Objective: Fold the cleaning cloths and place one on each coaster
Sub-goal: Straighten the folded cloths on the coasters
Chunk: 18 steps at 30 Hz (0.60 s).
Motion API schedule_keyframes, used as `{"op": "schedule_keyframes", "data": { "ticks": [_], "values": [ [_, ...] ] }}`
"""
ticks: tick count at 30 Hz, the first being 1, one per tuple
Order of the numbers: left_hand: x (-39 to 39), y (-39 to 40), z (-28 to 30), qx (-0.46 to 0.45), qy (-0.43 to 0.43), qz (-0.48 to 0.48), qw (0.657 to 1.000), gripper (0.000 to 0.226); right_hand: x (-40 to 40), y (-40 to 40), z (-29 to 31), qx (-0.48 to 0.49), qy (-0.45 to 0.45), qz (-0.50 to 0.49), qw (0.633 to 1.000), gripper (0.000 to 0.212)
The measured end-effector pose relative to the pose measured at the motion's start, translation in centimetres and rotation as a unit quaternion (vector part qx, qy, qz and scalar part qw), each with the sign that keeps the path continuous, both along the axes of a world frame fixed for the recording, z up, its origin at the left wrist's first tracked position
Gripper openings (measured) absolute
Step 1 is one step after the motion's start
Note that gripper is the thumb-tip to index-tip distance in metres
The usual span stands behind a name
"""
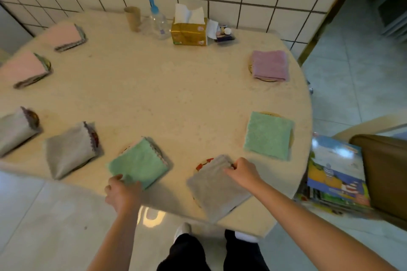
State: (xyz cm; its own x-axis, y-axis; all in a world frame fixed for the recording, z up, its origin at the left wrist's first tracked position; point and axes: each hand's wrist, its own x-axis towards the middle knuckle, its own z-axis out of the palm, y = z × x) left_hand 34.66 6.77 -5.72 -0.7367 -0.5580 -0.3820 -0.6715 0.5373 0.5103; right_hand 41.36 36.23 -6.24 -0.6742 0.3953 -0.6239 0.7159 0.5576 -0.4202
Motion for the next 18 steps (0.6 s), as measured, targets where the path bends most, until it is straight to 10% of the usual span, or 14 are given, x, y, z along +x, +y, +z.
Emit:
{"op": "schedule_keyframes", "data": {
  "ticks": [7, 12, 18],
  "values": [
    [-3.0, -4.6, 0.2, 0.177, -0.076, 0.066, 0.979, 0.047, -1.2, -2.8, 1.9, -0.028, -0.078, -0.052, 0.995, 0.061],
    [-3.5, -5.5, 0.2, 0.273, -0.087, 0.108, 0.952, 0.030, 0.0, -2.6, 2.6, -0.141, -0.013, -0.075, 0.987, 0.043],
    [-4.7, -5.9, 0.4, 0.383, -0.049, 0.061, 0.920, 0.025, 2.5, -3.5, 2.6, -0.380, 0.077, -0.285, 0.877, 0.024]
  ]
}}
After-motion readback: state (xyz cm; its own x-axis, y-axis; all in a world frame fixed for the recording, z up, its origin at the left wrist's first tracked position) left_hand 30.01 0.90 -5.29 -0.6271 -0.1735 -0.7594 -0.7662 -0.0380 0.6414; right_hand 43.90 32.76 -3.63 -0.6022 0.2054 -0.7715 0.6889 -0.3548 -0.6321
